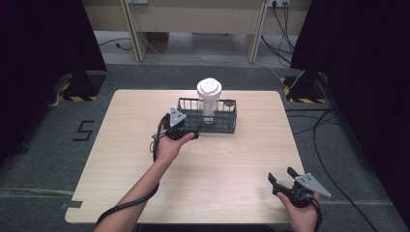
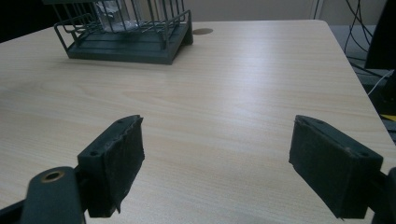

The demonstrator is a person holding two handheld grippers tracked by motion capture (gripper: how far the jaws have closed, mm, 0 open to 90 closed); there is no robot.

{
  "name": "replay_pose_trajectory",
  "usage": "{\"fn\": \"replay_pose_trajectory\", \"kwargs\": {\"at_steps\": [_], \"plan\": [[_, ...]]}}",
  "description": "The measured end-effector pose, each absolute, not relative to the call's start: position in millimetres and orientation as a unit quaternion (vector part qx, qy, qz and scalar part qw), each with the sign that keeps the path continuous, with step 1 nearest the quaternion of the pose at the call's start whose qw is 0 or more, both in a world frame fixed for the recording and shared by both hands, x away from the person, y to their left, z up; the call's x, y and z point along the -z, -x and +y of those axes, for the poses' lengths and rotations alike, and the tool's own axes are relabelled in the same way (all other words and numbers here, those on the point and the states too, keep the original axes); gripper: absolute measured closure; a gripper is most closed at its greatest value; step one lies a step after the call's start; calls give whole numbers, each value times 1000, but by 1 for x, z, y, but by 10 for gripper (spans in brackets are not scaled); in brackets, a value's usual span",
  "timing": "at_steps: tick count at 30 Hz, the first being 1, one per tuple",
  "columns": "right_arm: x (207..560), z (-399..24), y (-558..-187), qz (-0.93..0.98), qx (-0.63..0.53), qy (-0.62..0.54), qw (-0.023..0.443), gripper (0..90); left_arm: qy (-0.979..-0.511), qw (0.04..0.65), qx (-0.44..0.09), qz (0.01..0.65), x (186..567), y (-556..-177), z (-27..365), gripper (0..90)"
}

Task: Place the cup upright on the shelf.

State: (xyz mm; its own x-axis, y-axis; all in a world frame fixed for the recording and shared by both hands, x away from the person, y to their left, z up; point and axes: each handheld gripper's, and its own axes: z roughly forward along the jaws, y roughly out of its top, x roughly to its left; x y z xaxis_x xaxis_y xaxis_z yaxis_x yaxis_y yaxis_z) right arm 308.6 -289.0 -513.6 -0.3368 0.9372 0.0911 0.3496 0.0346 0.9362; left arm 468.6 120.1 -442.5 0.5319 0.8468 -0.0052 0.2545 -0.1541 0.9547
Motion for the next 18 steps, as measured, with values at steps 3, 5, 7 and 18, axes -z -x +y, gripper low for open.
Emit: {"fn": "replay_pose_trajectory", "kwargs": {"at_steps": [3,5,7,18], "plan": [[514,-289,-309,654,-491,-492,300,183,-704,521,-286,389,442,-463,125,143],[514,-289,-309,654,-490,-492,299,184,-704,522,-285,388,443,-459,128,143],[514,-289,-309,654,-490,-492,300,183,-704,522,-286,387,443,-456,132,143],[514,-289,-309,654,-489,-493,300,183,-696,523,-292,395,446,-436,161,144]]}}
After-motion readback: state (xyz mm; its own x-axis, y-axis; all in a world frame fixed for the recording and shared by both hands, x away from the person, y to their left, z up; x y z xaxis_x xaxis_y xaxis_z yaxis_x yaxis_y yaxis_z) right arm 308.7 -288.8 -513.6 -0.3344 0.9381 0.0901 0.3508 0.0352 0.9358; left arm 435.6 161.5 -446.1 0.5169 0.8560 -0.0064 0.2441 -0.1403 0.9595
